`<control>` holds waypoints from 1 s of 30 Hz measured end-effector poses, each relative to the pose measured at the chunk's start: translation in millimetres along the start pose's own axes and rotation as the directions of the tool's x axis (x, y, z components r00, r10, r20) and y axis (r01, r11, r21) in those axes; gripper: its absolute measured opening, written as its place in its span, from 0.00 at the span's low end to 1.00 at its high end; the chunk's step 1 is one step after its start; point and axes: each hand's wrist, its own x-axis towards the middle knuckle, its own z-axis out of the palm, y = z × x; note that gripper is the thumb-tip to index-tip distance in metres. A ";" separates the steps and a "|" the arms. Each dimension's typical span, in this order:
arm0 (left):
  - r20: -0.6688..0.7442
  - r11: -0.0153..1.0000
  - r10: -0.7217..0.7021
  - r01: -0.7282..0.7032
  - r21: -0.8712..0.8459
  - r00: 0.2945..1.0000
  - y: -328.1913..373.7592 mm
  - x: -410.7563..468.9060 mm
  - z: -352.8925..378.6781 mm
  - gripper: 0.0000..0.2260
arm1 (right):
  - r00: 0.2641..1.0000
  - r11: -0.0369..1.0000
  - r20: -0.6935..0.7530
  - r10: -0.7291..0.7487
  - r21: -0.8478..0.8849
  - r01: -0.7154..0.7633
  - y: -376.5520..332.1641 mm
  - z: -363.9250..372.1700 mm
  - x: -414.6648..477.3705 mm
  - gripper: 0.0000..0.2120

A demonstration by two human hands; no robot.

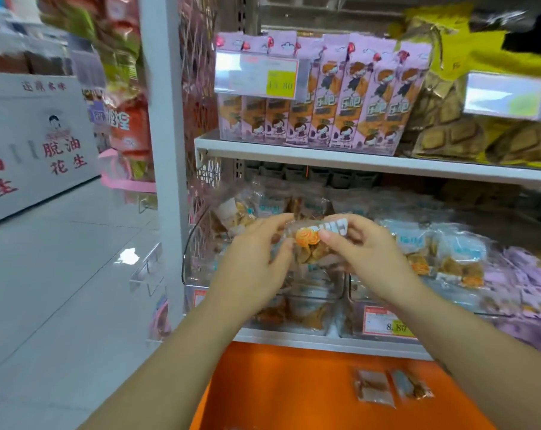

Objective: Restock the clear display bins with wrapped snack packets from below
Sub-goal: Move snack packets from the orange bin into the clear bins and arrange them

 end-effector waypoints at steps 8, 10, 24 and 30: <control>0.144 0.898 -0.154 0.199 -0.392 0.977 23.1 -21.0 19.1 0.17 | 0.962 0.891 0.156 0.224 0.366 -0.267 -21.2 -9.3 -27.4 0.14; 0.188 0.823 -0.210 0.277 -0.495 0.959 23.0 -19.4 21.6 0.15 | 0.971 0.972 0.164 0.173 0.129 -0.195 -21.3 -16.5 -32.2 0.12; 0.352 0.940 -0.084 0.191 -0.282 0.932 26.0 -17.1 10.9 0.17 | 0.987 0.905 0.157 0.021 -0.422 0.048 -3.8 -35.2 -53.7 0.28; 0.161 0.824 -0.186 0.243 -0.512 0.969 33.4 -15.4 33.1 0.12 | 0.996 0.960 0.007 -0.090 -0.265 0.089 3.6 -38.0 -50.9 0.22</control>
